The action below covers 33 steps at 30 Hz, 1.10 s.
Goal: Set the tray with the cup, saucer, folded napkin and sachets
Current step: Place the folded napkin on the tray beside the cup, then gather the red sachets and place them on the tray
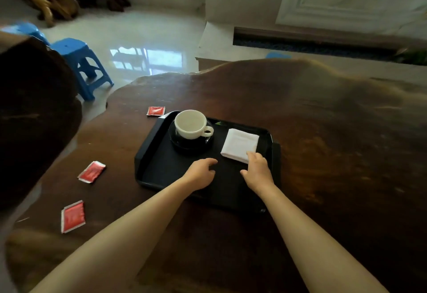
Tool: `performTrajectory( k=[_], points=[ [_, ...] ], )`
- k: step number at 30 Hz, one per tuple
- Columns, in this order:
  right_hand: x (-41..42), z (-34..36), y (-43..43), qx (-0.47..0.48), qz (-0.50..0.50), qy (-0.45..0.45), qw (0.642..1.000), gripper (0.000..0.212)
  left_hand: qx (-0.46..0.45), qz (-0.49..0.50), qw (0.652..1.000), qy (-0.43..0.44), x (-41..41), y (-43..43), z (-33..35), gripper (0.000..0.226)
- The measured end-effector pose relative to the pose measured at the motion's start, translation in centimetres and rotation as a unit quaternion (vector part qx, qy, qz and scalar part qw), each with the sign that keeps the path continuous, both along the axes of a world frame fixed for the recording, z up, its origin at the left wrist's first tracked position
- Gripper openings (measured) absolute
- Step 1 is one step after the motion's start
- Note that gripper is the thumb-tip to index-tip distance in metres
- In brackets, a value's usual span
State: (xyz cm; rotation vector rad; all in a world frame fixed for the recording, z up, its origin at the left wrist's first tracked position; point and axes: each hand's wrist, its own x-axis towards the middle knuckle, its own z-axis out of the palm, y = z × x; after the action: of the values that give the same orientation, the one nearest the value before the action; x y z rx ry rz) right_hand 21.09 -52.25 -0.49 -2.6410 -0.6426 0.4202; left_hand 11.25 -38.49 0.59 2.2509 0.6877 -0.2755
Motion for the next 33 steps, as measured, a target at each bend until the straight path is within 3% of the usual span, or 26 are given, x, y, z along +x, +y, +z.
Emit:
performTrajectory(
  k=[9,15,19,26,33],
  points=[
    [-10.0,4.3,6.0,-0.032,0.207,0.068,0.975,0.055,0.053,0.077,0.991,0.093,-14.3,7.0,4.7,0.032],
    [-17.2,4.3,10.0,-0.013,0.252,0.12,0.96,0.047,0.039,0.242,0.964,0.102,-25.2,11.3,2.8,0.053],
    [-21.8,2.8,13.0,-0.017,0.267,0.144,0.953,0.044,0.08,0.305,0.943,0.104,-30.4,14.0,0.0,0.049],
    [-28.9,-0.5,20.1,-0.032,0.173,0.17,0.97,0.042,0.05,0.274,0.959,0.045,-31.6,18.5,-3.4,0.061],
    [-31.8,-2.7,25.8,-0.034,0.035,0.119,0.992,0.049,0.036,0.266,0.963,0.011,-29.1,21.3,-5.7,0.038]
  ],
)
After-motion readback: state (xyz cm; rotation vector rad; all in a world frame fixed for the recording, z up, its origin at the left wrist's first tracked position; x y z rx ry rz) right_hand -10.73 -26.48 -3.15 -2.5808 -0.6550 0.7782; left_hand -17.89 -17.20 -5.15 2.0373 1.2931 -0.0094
